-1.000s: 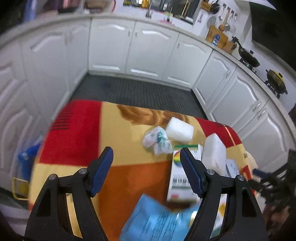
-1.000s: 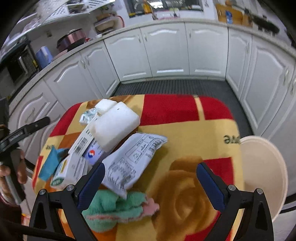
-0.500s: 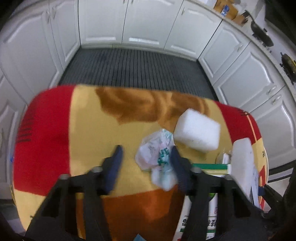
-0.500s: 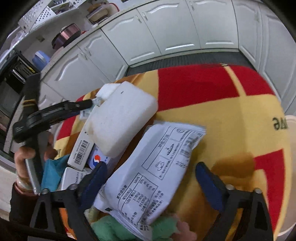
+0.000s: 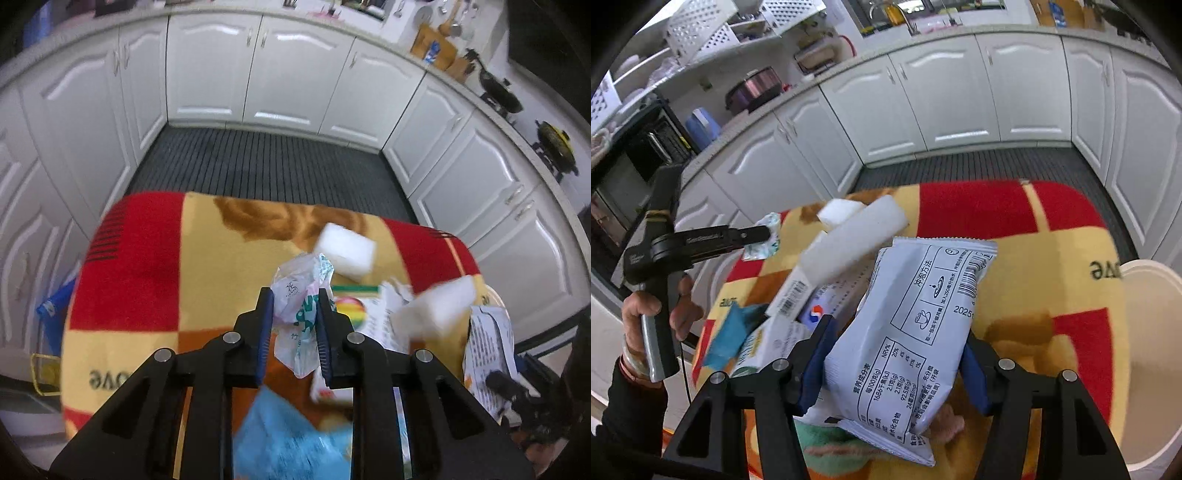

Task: Collect trash
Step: 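Grasp the clear plastic bag with the left tool while the right tool grasps the white printed packet, then carry both items over the beige bin and release them inside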

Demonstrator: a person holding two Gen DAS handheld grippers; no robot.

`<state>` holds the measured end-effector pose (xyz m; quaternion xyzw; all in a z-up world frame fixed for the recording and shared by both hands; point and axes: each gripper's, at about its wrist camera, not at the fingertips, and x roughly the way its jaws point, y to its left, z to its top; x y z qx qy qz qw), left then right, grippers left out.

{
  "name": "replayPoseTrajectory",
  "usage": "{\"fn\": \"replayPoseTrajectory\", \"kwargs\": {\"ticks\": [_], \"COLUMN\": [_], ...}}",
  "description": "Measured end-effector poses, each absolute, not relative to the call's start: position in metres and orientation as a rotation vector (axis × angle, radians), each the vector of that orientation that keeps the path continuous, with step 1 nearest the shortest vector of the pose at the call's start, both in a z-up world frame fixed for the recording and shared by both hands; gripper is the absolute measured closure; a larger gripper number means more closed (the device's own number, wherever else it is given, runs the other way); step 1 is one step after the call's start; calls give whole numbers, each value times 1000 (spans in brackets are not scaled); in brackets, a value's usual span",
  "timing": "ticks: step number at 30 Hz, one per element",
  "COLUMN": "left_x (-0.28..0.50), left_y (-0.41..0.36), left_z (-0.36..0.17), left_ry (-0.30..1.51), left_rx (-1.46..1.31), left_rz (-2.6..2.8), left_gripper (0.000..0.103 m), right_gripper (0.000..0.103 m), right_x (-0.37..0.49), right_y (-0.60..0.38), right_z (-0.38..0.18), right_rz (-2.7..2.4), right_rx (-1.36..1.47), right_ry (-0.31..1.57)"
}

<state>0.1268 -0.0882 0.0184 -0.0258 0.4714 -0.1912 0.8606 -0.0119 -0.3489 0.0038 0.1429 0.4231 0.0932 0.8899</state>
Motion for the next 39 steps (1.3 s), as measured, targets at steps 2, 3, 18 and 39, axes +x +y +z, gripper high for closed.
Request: {"fn": "replayPoseTrajectory", "kwargs": {"ticks": [2,3,18,39], "left_x": [109,98,-4,-60], "left_y": [-90,-92,-157,-289], "left_z": [28,34,68,72], "left_ry": [961,945,850,789], "left_rx": [-40,-34,35,163], "left_rz": [-409,-416,-563,-716], "left_gripper": [84,84,84,84], "right_gripper": [43,43,42,42], "right_x": [-19,-25,-82,-151], "right_y": [-350,-351,-379,-465], "right_z": [9,13,34,51], "right_rz": [198,201,181,19], "right_rx": [297,298,309,369], "right_ry": [864,857,806,730]}}
